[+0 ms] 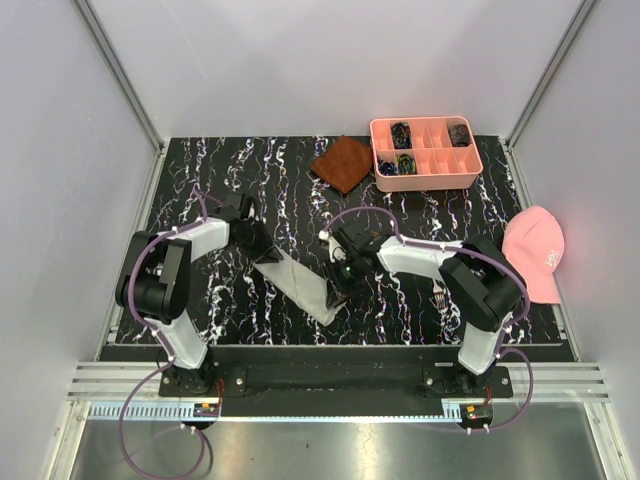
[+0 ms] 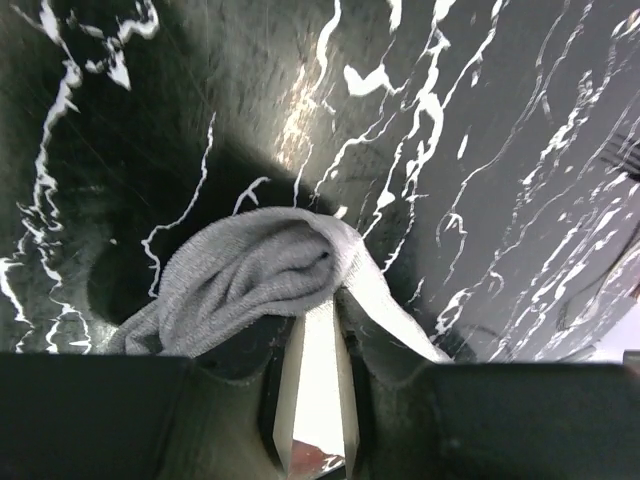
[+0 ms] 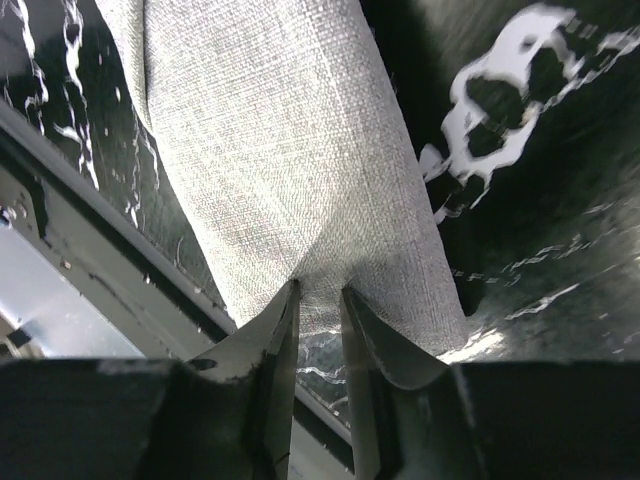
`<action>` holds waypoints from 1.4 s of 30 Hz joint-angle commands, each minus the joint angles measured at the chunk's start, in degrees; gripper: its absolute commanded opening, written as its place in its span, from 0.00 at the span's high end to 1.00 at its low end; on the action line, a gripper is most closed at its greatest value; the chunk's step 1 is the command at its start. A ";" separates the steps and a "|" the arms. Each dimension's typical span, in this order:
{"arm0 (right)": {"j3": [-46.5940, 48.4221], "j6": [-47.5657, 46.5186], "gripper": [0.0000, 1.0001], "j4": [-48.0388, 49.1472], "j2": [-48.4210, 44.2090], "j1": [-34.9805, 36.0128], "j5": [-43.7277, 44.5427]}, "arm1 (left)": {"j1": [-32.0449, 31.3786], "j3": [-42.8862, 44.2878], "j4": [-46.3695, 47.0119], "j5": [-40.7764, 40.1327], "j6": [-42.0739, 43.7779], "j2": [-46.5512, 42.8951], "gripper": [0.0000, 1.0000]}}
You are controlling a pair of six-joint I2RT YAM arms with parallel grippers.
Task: Fold the napkin into a case and place the utensils inside
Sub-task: Smooth out the smaller rectangle-folded napkin at the center of the board, then rotate the smaller rectangle-folded napkin at the center of the board.
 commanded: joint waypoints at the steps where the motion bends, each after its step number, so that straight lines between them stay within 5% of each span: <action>1: 2.39 -3.27 0.70 0.04 0.95 -0.77 8.18 | 0.34 2.46 0.67 -2.19 1.02 -3.20 0.75; 9: 4.50 2.78 0.63 -3.50 -6.89 -0.33 2.48 | 0.34 2.90 -4.25 -3.07 2.26 -13.50 0.65; 19: 1.70 10.87 0.61 8.28 -3.47 4.86 -3.59 | 0.34 -0.09 -1.18 -7.02 2.34 -1.64 0.72; 32: -2.87 9.91 0.62 7.32 -3.80 5.03 3.17 | 0.16 -12.74 2.60 -9.93 -3.98 -13.41 0.69; 42: -4.36 16.67 0.66 10.90 -3.21 12.07 4.92 | 0.07 -16.79 4.36 -9.22 -8.03 -17.97 0.70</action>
